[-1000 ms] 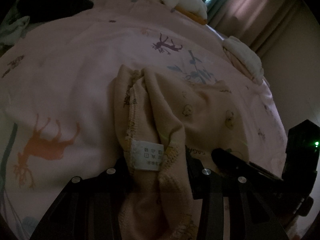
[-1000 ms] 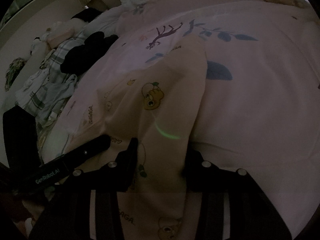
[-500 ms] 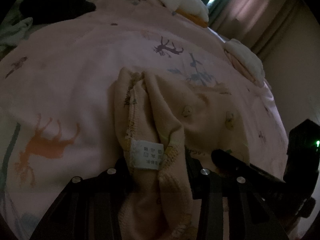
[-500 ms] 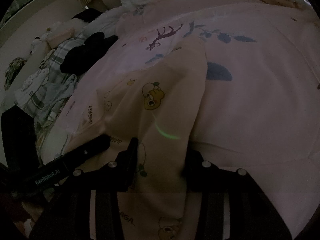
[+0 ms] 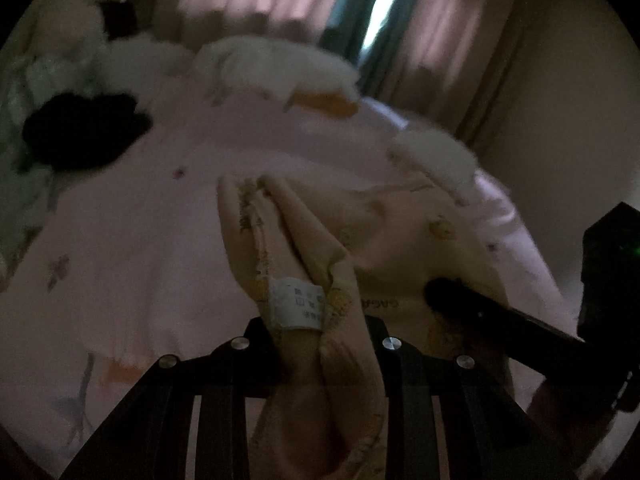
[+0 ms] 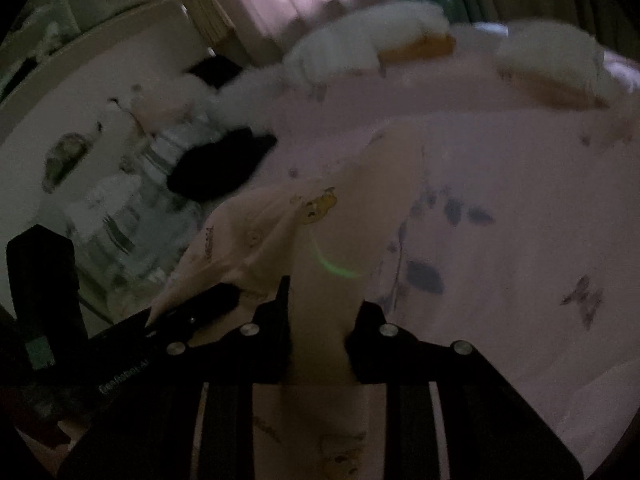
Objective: Fold small clothes
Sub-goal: 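Lift the bundle end with both tools and fold it over the rest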
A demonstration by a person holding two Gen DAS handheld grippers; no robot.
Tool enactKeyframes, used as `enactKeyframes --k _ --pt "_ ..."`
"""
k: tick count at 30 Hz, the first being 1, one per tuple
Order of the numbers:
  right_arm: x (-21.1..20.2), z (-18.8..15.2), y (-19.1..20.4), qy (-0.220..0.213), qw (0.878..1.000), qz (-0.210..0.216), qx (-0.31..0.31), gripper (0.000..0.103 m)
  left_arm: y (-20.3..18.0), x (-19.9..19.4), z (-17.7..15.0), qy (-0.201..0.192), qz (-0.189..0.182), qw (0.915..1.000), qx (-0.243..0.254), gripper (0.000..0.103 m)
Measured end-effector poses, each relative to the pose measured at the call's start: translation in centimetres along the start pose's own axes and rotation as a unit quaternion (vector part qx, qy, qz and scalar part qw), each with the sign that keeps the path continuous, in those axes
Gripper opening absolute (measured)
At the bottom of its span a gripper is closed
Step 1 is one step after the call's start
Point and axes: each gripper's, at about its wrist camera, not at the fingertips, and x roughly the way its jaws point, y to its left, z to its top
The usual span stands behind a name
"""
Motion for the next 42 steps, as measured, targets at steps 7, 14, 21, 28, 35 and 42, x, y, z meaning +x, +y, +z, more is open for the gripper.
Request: enactKeyframes --k 7,14,21,28,35,42 --pt "-7.9 2.8 -0.6 -0.057 0.998 -0.010 -0.021 0.025 -6.9 -2.9 2.2 -0.034 -0.009 0.9982 0.048 0.027" --pt "-11.5 2.6 -2.7 -0.072 0.996 -0.042 -0.017 0.025 -10.3 -1.6 1.6 -0.025 -0.029 0.9976 0.058 0.027" --pt "-9.5 0.8 -6.0 -0.041 0.997 -0.065 -0.005 0.025 -9.5 2.9 -0.7 0.012 -0.024 0.9977 0.062 0.027" --pt "-2.7 -2.8 -9.9 0.037 0.993 -0.109 0.014 0.025 -7.0 10.4 -4.6 0.078 -0.024 0.9951 0.056 0.027" --pt "2.7 -7.1 -14.5 0.093 0.987 -0.123 0.037 0.029 -3.9 14.1 -8.0 0.105 -0.041 0.9926 0.045 0.039" --pt "1.1 -7.5 -16.1 0.071 0.990 -0.095 0.073 0.033 -1.7 13.0 -7.7 0.101 -0.042 0.9937 0.025 0.048"
